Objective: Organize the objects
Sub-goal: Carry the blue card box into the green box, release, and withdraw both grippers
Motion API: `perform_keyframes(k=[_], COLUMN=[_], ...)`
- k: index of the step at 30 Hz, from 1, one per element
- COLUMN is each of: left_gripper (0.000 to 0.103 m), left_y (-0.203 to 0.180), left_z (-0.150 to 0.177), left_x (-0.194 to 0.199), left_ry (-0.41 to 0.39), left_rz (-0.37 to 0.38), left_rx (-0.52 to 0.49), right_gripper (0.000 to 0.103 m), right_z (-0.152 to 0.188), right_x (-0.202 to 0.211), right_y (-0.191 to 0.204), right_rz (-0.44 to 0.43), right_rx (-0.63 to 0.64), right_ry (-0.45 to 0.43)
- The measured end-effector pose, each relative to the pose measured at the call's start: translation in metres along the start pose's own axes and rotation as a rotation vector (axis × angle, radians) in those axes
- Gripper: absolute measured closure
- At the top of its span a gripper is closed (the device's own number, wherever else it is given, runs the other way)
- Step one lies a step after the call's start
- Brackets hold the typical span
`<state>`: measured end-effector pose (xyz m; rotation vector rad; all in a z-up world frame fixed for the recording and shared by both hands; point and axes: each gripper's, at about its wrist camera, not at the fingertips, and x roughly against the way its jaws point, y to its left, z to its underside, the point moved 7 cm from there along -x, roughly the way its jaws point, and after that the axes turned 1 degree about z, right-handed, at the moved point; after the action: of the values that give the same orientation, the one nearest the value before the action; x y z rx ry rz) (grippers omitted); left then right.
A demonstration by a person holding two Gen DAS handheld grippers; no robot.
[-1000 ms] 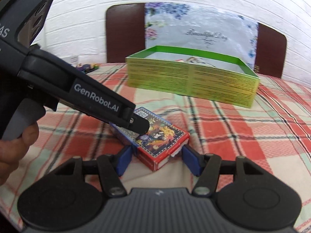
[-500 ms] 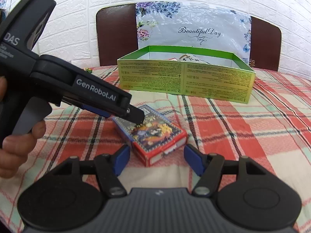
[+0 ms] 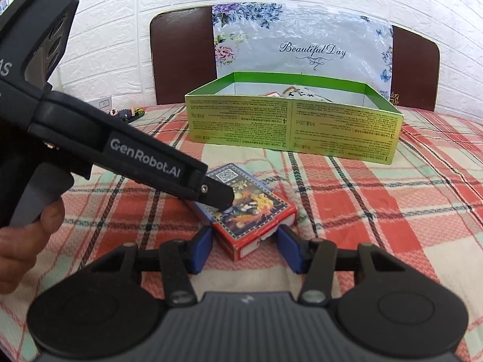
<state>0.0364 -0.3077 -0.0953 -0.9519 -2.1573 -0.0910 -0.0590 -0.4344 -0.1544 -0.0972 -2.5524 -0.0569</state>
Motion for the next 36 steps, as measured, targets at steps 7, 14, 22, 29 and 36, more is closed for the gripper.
perform_keyframes(k=[7, 14, 22, 29, 36], left_gripper=[0.050, 0.050, 0.050, 0.049, 0.049], left_y=[0.005, 0.017, 0.051, 0.050, 0.051], left_z=[-0.037, -0.127, -0.159, -0.133, -0.089], left_x=[0.022, 0.001, -0.055, -0.016, 0.029], left_ry=[-0.091, -0.193, -0.143, -0.191, -0.213], left_rz=[0.016, -0.030, -0.154, -0.212, -0.237], left_rx=[0.024, 0.011, 0.057, 0.013, 0.007], right_gripper=[0.055, 0.055, 0.054, 0.050, 0.047], right_z=[-0.031, -0.109, -0.142, -0.122, -0.079], right_x=[0.008, -0.039, -0.124, -0.088, -0.052], right_y=[0.003, -0.019, -0.037, -0.020, 0.005], right_rz=[0.020, 0.043, 0.127, 0.119, 0.058], right_rx=[0.036, 0.047, 0.062, 0.033, -0.052], right_ry=[-0.131, -0.221, -0.167, -0.224, -0.162])
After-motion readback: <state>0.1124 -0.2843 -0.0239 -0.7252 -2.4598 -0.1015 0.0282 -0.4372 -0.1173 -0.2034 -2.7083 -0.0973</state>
